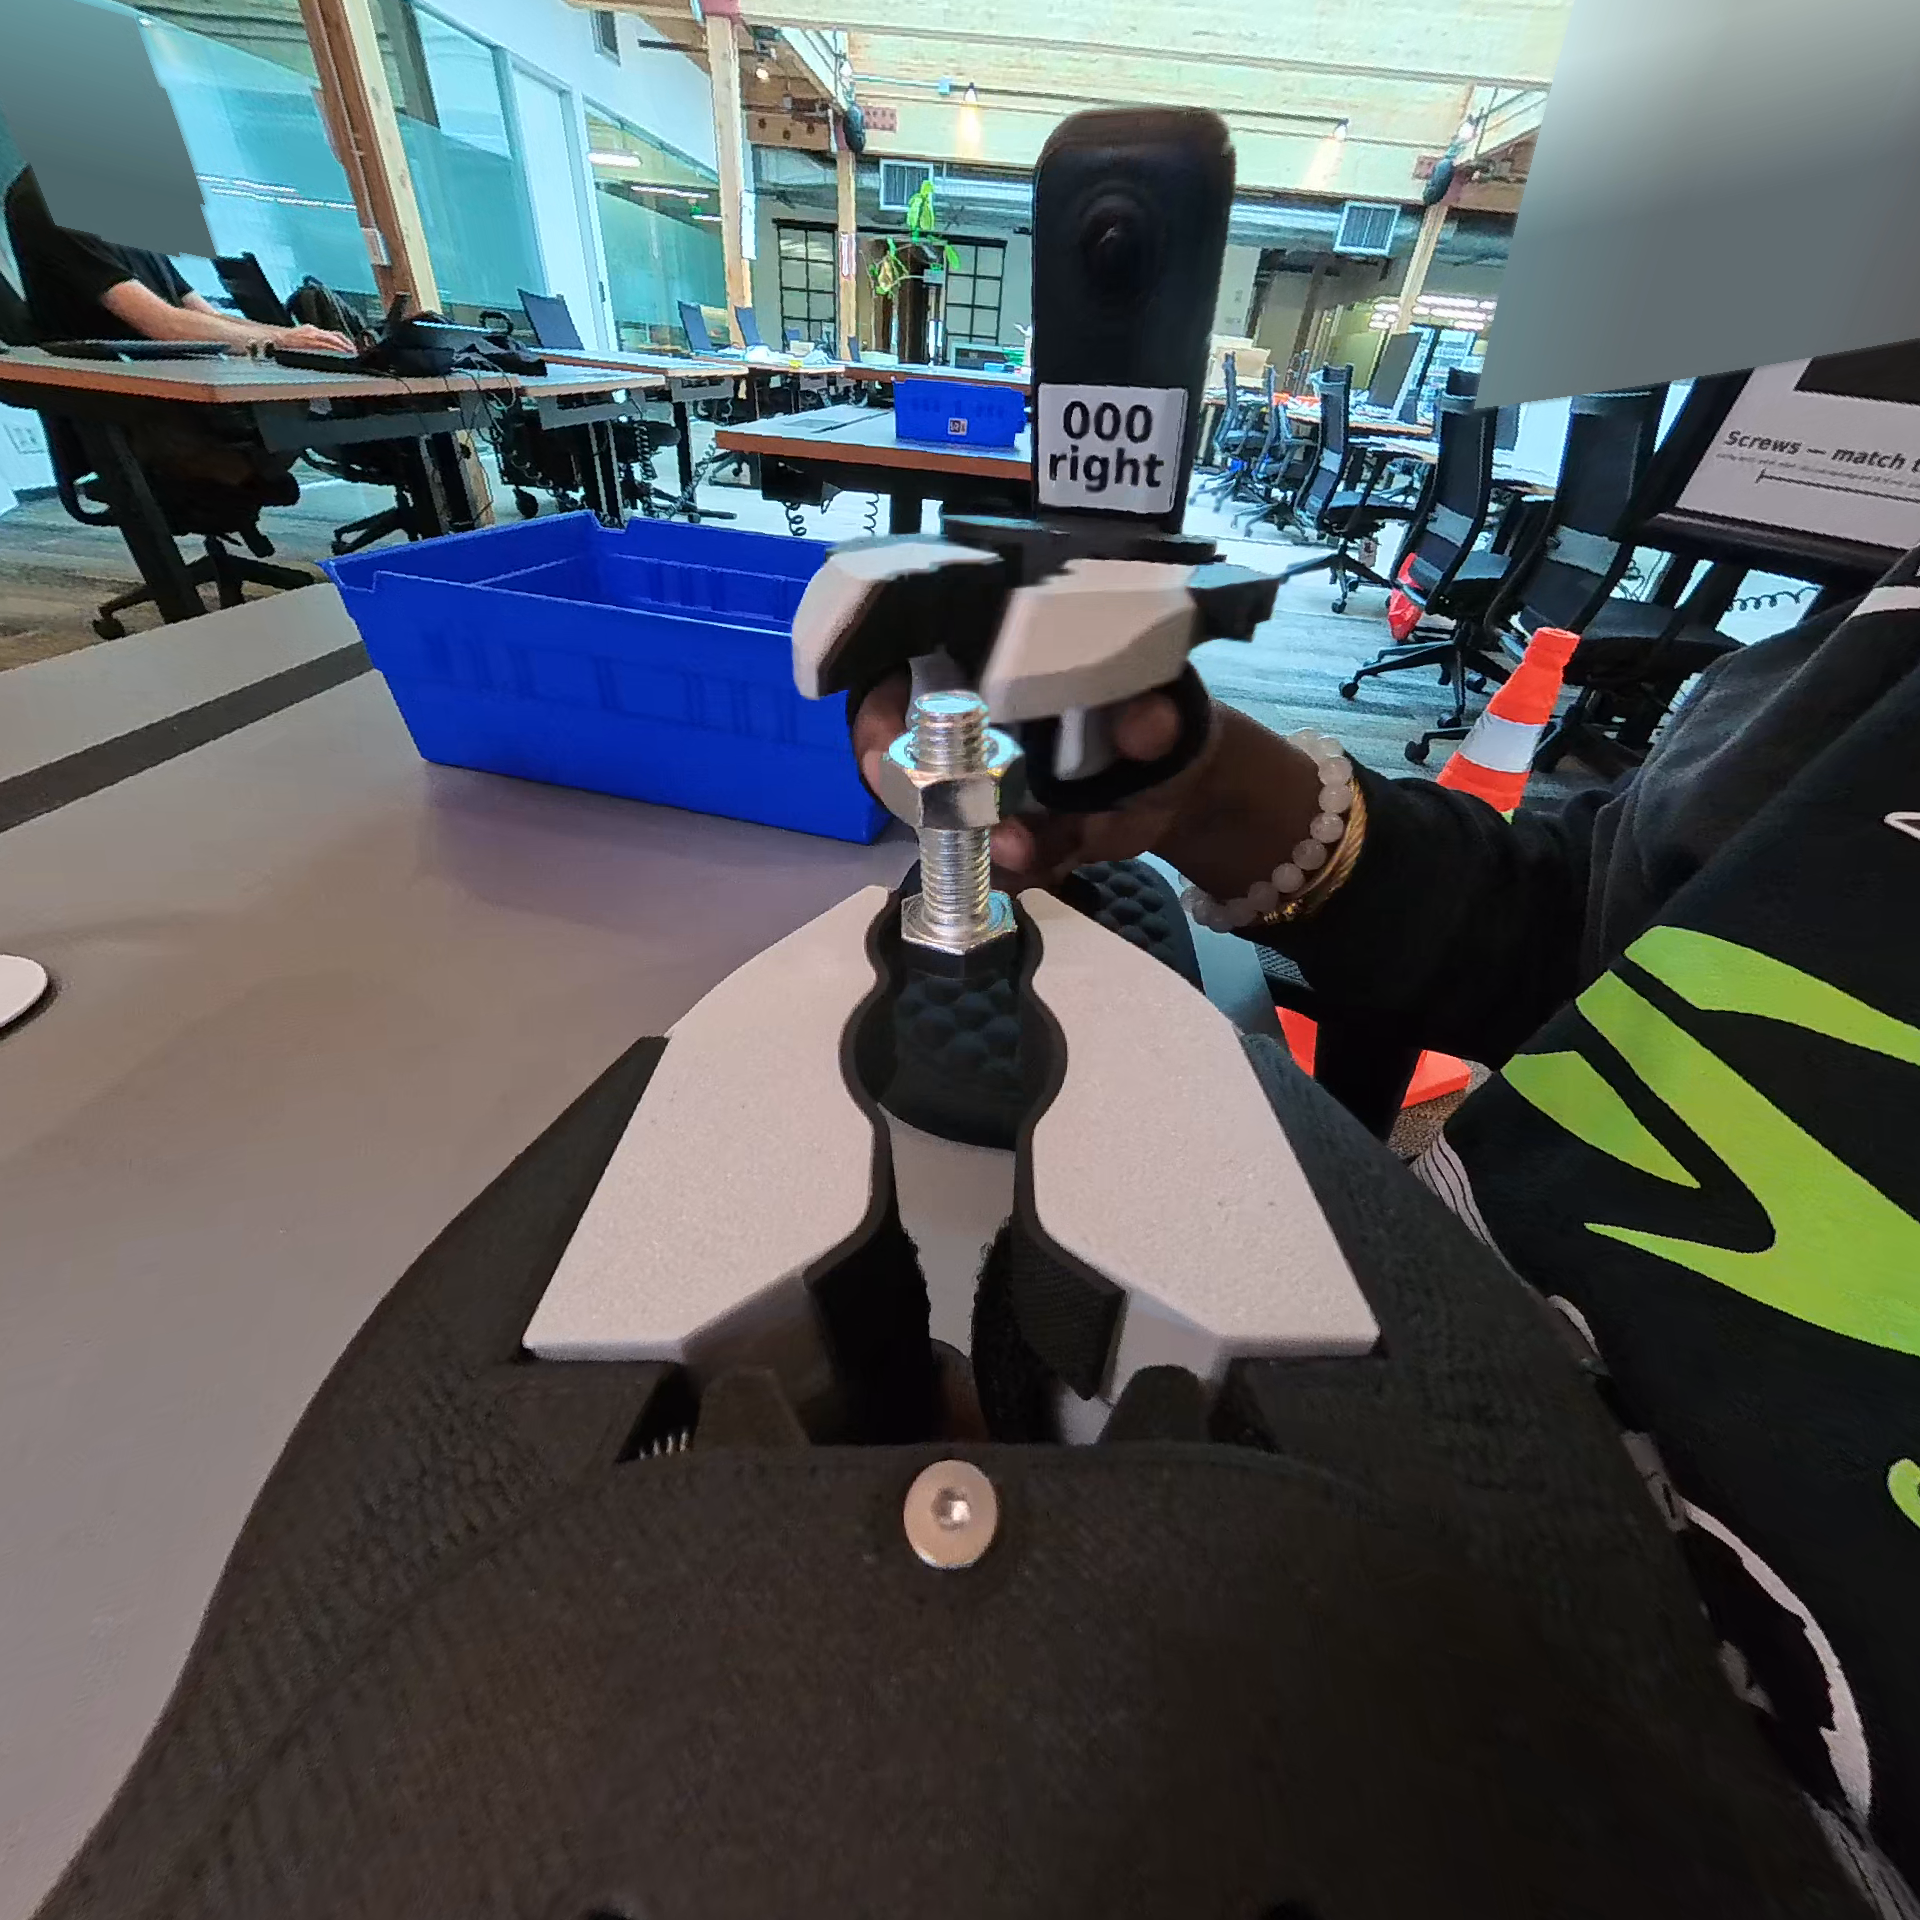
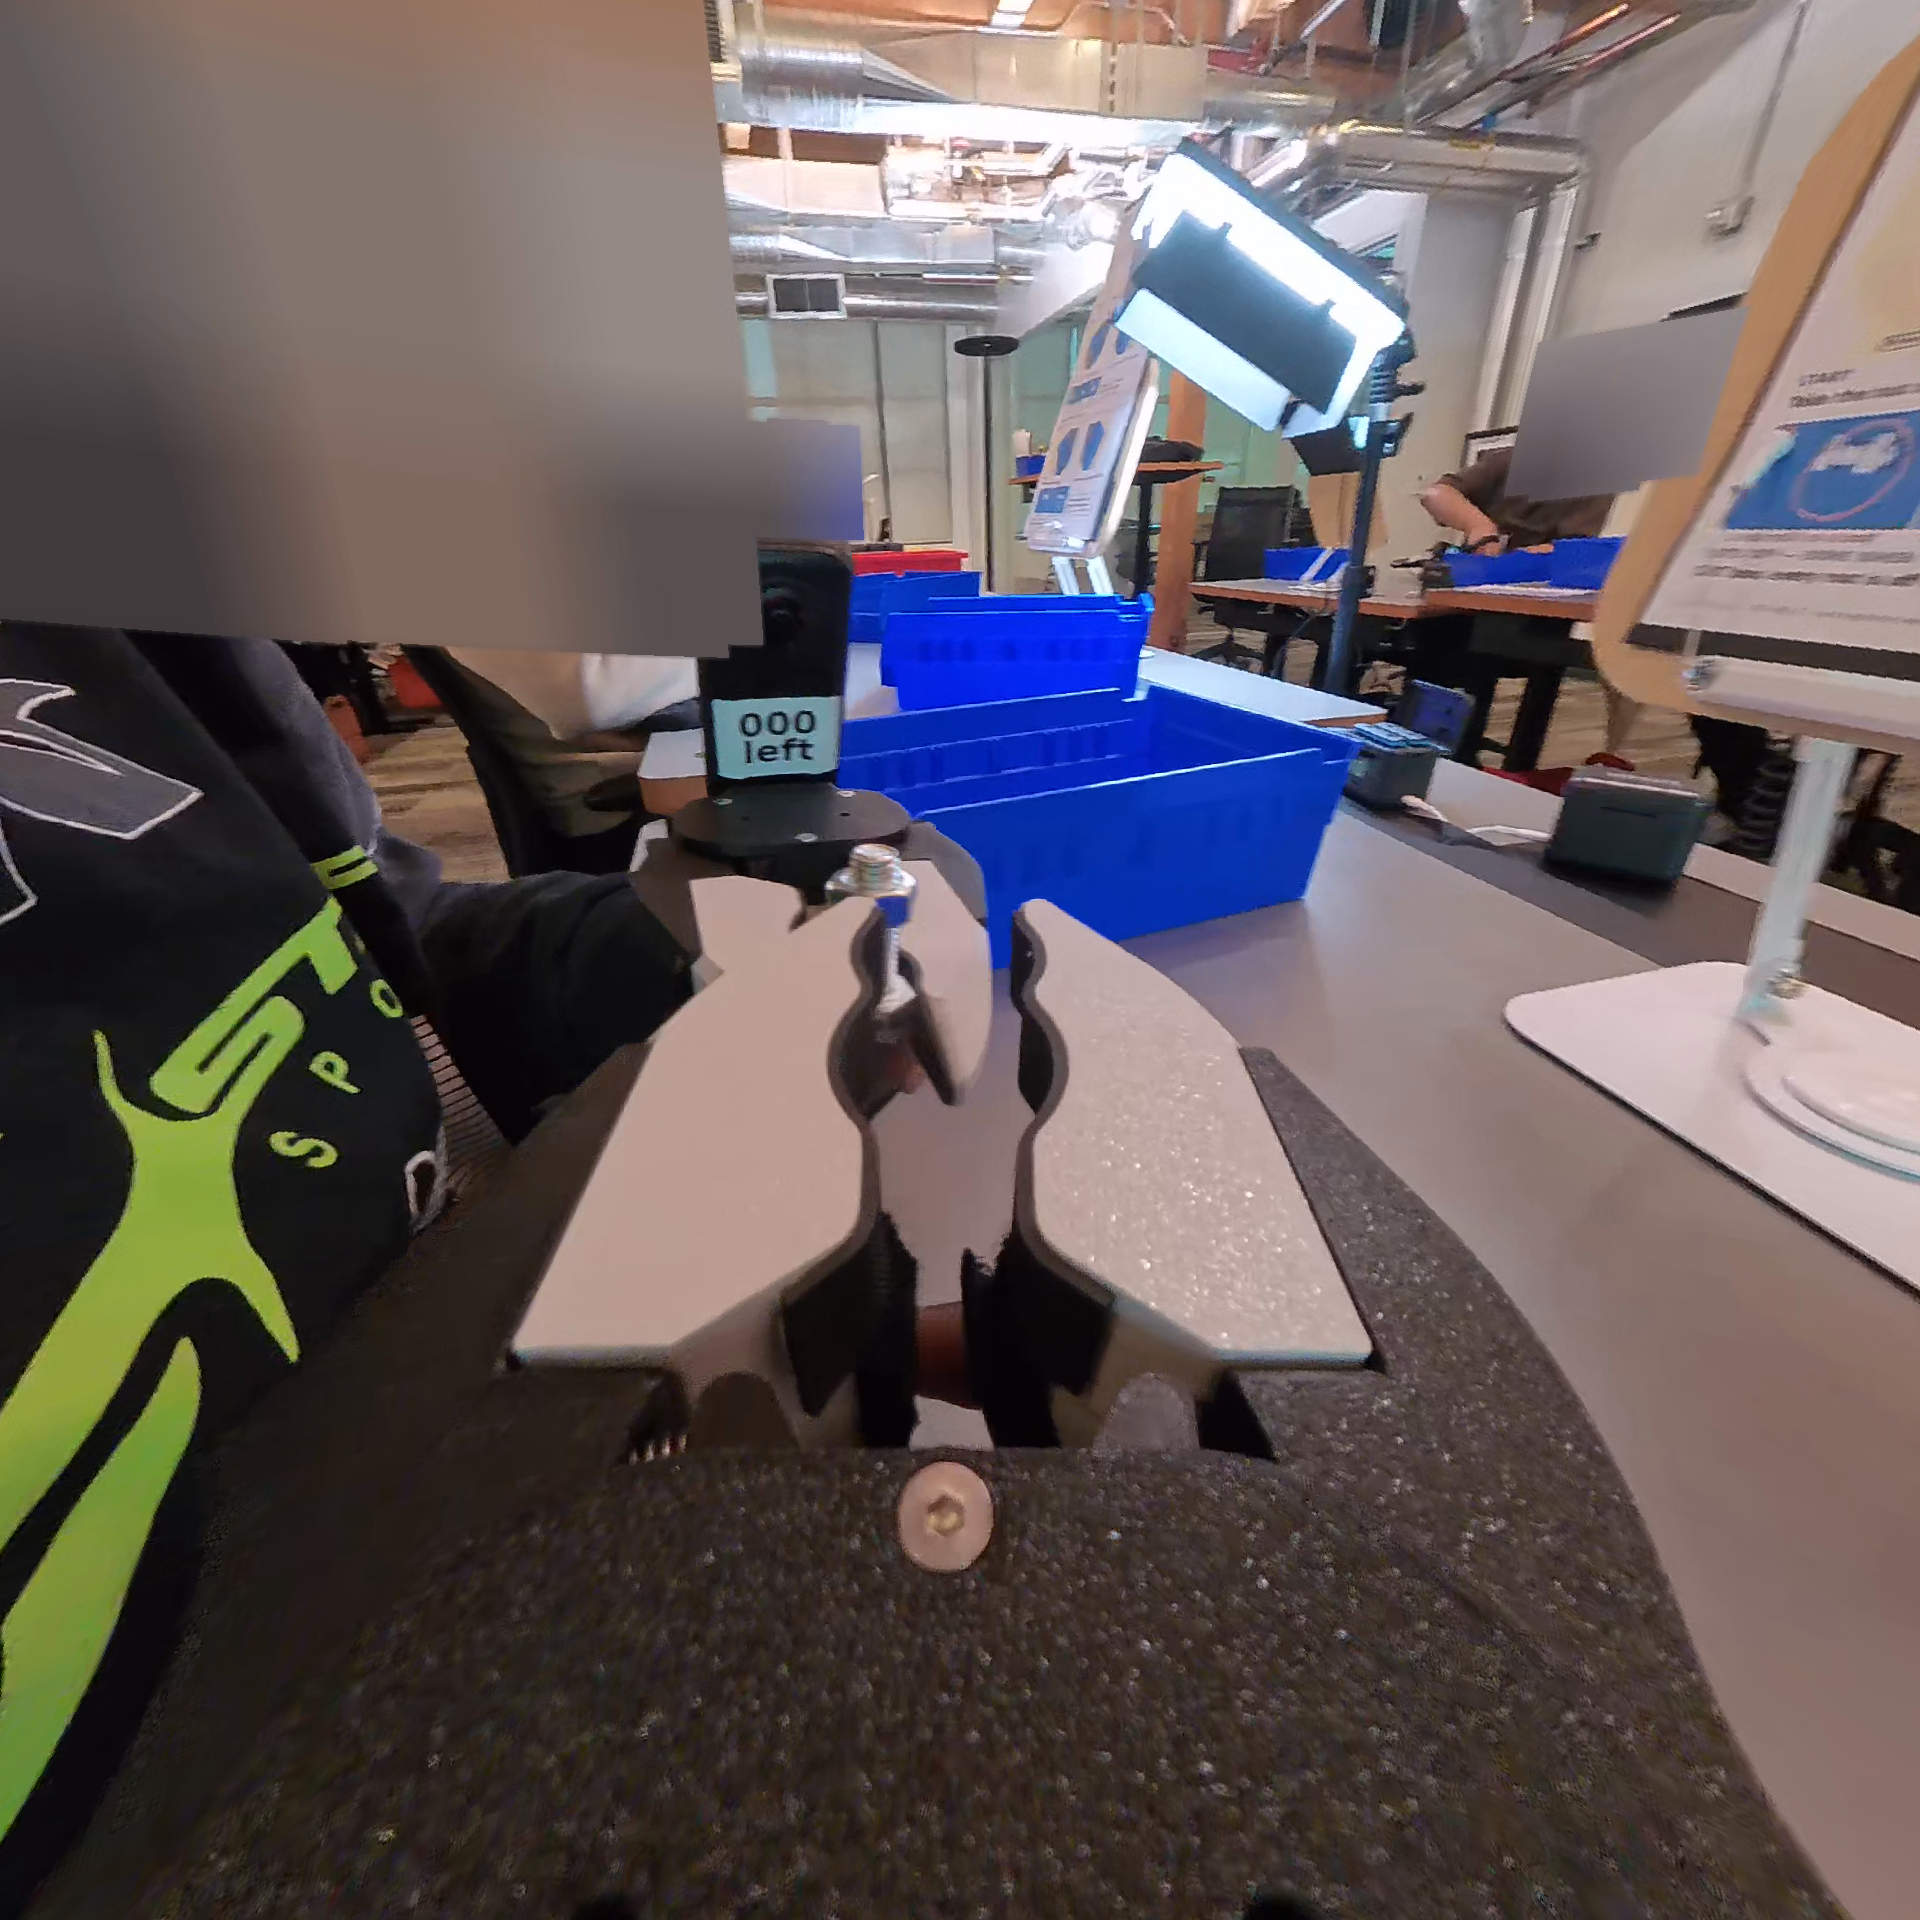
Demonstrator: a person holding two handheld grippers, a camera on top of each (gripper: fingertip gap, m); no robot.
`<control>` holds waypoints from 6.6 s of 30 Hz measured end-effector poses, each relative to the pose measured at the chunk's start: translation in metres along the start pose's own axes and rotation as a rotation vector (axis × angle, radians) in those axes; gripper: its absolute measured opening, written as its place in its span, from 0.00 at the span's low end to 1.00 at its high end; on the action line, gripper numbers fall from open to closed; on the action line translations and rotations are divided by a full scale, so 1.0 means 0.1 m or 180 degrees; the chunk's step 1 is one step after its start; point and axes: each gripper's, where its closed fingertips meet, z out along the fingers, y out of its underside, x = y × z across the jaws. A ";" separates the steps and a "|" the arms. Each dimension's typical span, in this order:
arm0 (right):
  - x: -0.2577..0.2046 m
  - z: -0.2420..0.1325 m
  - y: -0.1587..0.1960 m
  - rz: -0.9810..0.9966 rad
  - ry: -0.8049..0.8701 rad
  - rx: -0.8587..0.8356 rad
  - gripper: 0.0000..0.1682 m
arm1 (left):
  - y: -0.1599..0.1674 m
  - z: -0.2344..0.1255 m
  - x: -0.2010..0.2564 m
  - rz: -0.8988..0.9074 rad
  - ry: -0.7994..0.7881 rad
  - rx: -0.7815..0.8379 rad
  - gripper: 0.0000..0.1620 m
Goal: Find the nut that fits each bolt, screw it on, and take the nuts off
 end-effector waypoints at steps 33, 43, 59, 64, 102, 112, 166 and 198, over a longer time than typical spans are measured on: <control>-0.07 0.27 0.07 -0.0037 0.0143 -0.0021 0.31 | 0.06 0.03 0.05 0.0070 0.0042 -0.0082 0.11; 0.08 -0.03 0.00 -0.0280 0.0241 -0.0061 0.09 | 0.01 -0.01 0.02 0.0063 0.0003 -0.0002 0.11; -0.03 0.28 0.10 -0.0018 0.0188 -0.0057 0.30 | 0.06 0.01 0.03 0.0081 0.0017 -0.0064 0.11; 0.03 0.11 0.05 -0.0096 0.0160 -0.0032 0.29 | 0.02 -0.02 0.00 0.0043 -0.0021 -0.0008 0.11; -0.06 0.14 -0.01 -0.0070 0.0068 0.0016 0.30 | 0.05 0.00 0.01 0.0091 -0.0016 -0.0056 0.11; -0.05 0.23 0.09 -0.0001 0.0110 -0.0050 0.26 | 0.06 0.00 0.03 0.0114 0.0007 -0.0057 0.11; 0.08 -0.09 -0.03 -0.0212 0.0166 0.0001 0.10 | 0.07 0.00 0.04 0.0125 0.0024 -0.0061 0.11; -0.09 0.17 0.04 -0.0183 0.0036 0.0003 0.23 | 0.07 0.00 0.06 0.0159 0.0044 -0.0057 0.11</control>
